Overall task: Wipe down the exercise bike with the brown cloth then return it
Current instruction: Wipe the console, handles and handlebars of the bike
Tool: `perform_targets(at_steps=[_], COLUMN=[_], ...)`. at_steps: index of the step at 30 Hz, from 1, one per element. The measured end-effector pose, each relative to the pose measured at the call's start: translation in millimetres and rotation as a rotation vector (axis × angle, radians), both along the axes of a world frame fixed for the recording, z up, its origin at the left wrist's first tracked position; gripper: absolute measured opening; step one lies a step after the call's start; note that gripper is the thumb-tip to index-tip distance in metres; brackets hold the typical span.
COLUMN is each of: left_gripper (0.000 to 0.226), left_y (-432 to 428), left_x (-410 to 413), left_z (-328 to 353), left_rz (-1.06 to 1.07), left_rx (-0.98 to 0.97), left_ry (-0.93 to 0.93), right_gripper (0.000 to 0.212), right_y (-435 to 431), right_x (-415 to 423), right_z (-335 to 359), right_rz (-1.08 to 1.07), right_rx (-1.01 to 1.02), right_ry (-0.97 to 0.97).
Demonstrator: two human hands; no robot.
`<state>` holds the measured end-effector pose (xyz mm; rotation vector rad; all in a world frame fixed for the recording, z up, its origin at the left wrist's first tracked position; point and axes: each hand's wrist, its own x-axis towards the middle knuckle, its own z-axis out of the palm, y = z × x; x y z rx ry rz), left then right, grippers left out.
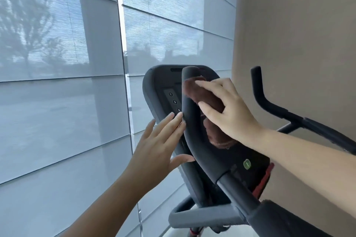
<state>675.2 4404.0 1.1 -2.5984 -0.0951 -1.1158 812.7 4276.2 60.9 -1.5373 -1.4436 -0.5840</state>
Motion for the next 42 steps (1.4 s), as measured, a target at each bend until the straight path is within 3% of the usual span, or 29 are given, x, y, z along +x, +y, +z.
perform_targets(at_steps=[4, 6, 8, 13, 19, 23, 26, 29, 35, 39, 42], left_gripper=[0.068, 0.066, 0.065, 0.061, 0.057, 0.057, 0.057, 0.055, 0.055, 0.056, 0.057], left_y=[12, 16, 20, 30, 55, 62, 60, 68, 94, 100, 109], left_x=[3, 4, 5, 4, -4, -3, 3, 13, 43, 68, 83], left_z=[-3, -2, -2, -1, -4, -6, -7, -10, -9, -6, -4], left_rz=[-0.110, -0.139, -0.165, -0.219, -0.249, -0.296, -0.358, -0.400, -0.445, -0.541, -0.593], left_rx=[-0.021, -0.013, -0.007, -0.001, 0.025, -0.002, -0.049, -0.026, -0.005, 0.117, 0.128], left_ry=[-0.031, -0.047, -0.059, -0.039, -0.046, -0.036, -0.048, -0.068, -0.088, -0.088, -0.111], right_gripper=[0.037, 0.038, 0.038, 0.039, 0.039, 0.035, 0.037, 0.037, 0.038, 0.040, 0.037], right_y=[-41, -56, -55, 1, -7, -21, -8, 20, 29, 12, 10], right_x=[-6, -10, -16, -27, -46, -64, -69, -63, -63, -76, -79], right_z=[-30, -28, -18, 26, -16, -24, -14, 5, -15, -34, -21], right_rz=[0.094, 0.072, -0.021, -0.280, -0.355, -0.484, -0.518, -0.623, -0.691, -0.638, -0.692], right_rx=[-0.400, -0.506, -0.441, 0.025, -0.200, -0.397, -0.168, 0.090, -0.060, -0.253, -0.204], right_ry=[0.123, 0.152, 0.059, -0.121, -0.102, -0.231, -0.151, -0.188, -0.344, -0.286, -0.315])
